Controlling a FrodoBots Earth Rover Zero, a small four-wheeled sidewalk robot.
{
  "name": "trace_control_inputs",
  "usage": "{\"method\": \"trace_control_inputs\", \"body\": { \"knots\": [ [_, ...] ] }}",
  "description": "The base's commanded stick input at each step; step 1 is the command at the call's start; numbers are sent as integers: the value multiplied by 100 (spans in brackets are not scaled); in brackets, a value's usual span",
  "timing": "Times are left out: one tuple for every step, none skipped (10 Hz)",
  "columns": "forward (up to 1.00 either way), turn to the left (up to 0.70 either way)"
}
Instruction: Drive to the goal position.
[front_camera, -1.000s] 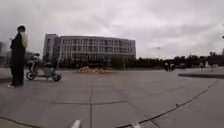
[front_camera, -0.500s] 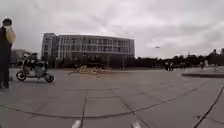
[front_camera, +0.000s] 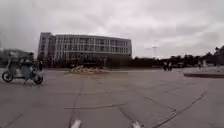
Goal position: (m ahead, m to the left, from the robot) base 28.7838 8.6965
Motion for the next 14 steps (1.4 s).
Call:
{"method": "trace_control_inputs", "body": {
  "knots": [
    [100, -21],
    [100, -15],
    [100, -1],
    [100, 0],
    [100, 0],
    [100, 0],
    [100, 0],
    [100, 0],
    [100, 0],
    [100, 0],
    [100, 0],
    [100, 0],
    [100, 0],
    [100, -14]
  ]
}}
